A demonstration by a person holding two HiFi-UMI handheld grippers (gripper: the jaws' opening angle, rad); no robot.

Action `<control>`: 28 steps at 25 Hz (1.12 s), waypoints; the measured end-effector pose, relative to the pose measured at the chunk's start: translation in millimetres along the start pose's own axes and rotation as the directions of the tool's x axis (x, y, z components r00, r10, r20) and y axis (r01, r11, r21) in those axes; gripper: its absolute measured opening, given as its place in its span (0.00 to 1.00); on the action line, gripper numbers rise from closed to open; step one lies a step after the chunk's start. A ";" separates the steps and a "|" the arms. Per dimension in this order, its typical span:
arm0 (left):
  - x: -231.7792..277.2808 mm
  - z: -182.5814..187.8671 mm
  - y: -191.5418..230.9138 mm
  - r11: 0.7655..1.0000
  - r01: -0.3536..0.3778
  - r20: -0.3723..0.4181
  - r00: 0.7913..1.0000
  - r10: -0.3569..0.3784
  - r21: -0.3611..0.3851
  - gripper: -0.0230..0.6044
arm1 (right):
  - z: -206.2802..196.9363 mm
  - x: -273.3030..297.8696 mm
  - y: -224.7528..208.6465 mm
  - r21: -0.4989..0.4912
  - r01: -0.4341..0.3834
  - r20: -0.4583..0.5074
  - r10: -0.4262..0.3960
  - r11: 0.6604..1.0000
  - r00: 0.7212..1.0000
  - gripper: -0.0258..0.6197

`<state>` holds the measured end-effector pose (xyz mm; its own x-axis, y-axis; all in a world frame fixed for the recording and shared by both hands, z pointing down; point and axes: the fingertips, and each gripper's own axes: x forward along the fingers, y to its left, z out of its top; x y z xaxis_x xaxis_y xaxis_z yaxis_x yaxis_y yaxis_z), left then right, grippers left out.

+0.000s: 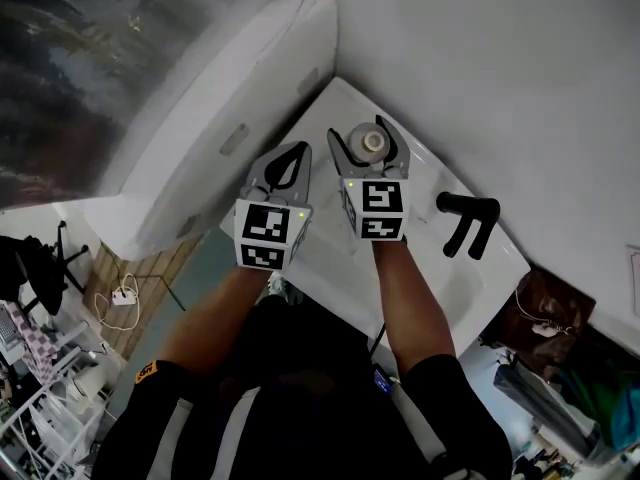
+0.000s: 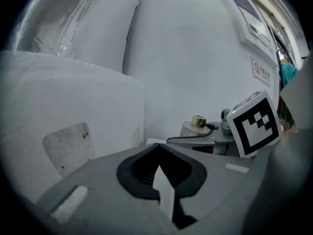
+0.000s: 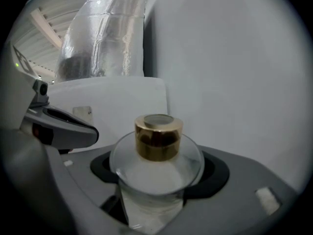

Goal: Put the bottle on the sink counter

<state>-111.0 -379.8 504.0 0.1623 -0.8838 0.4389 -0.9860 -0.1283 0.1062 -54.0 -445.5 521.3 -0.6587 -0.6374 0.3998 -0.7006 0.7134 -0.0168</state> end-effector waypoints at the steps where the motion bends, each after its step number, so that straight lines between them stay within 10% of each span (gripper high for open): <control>1: 2.1 -1.0 1.7 1.000 -0.004 -0.002 1.000 0.004 -0.002 0.03 | -1.3 4.2 -0.2 0.002 0.000 -0.002 0.000 1.000 1.000 0.57; 28: 40.7 -30.5 16.2 0.997 -0.016 -0.074 0.997 0.010 -0.076 0.03 | -40.0 56.8 -14.4 -0.044 -0.006 -0.091 0.002 0.999 0.996 0.57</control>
<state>-119.2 -404.1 550.8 0.1545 -0.8495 0.5045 -0.9827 -0.0796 0.1670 -70.2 -480.3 580.9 -0.6323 -0.6067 0.4818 -0.6839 0.7293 0.0209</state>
